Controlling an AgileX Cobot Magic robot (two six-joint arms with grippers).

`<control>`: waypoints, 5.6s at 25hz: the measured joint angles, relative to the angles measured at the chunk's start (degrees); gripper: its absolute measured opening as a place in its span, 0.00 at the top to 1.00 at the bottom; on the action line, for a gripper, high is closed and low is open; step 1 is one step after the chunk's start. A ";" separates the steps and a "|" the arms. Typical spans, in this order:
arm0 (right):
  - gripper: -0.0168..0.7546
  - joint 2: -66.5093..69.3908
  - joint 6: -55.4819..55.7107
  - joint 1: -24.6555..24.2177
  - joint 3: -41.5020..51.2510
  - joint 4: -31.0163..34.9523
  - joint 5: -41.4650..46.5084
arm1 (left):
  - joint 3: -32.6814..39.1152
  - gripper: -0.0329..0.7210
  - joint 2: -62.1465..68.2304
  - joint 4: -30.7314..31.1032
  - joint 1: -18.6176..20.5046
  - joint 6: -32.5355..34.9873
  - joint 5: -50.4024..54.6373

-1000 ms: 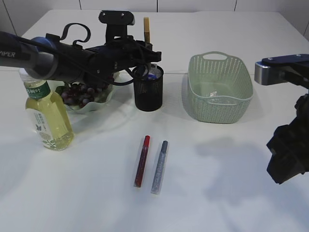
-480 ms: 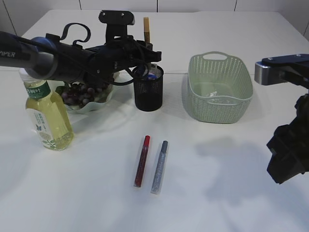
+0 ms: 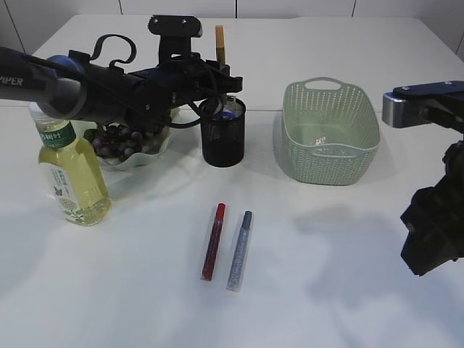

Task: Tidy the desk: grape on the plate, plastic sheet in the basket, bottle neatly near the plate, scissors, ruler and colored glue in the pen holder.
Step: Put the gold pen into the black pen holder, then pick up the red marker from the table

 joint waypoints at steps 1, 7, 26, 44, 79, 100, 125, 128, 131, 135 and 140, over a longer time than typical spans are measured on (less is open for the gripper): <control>0.48 0.00 0.00 0.00 0.00 0.00 0.00 | 0.00 0.78 0.00 0.00 0.00 0.00 -0.10; 0.48 0.00 -0.10 0.00 -0.23 -0.08 0.00 | 0.00 0.76 0.00 0.00 0.00 0.00 -0.10; 0.48 0.00 -0.10 0.00 -0.86 -0.21 0.00 | 0.00 0.71 -5.31 0.00 0.00 0.00 9.17; 0.48 0.00 -0.14 0.00 -0.86 -0.21 0.00 | 0.00 0.65 -25.97 -3.45 -2.97 0.00 60.81; 0.48 13.30 3.43 -16.73 -13.89 -9.64 0.47 | 0.00 0.63 -20.14 -6.37 -12.06 -2.67 81.62; 0.48 24.18 -0.31 -39.49 -24.08 -2.40 -0.14 | -0.12 0.63 -16.00 -6.94 -12.31 -4.51 81.79; 0.48 24.18 -0.19 -39.49 -24.18 -3.97 -0.14 | -16.79 0.63 0.34 -2.04 -11.76 -15.56 88.06; 0.48 24.18 -0.19 -39.49 -24.18 -3.97 -0.14 | -17.17 0.63 0.58 -1.95 -11.00 -16.07 89.62; 0.48 24.18 -0.19 -39.49 -24.18 -3.97 -0.14 | -17.17 0.63 0.92 -1.82 -10.55 -16.19 90.12; 0.48 24.18 -0.19 -39.49 -24.18 -3.87 -0.14 | -17.17 0.63 1.31 -2.19 -10.55 -16.19 90.16; 0.48 24.18 -0.19 -39.49 -24.18 -3.68 -0.14 | -17.30 0.63 3.37 -2.82 -10.55 -16.28 90.16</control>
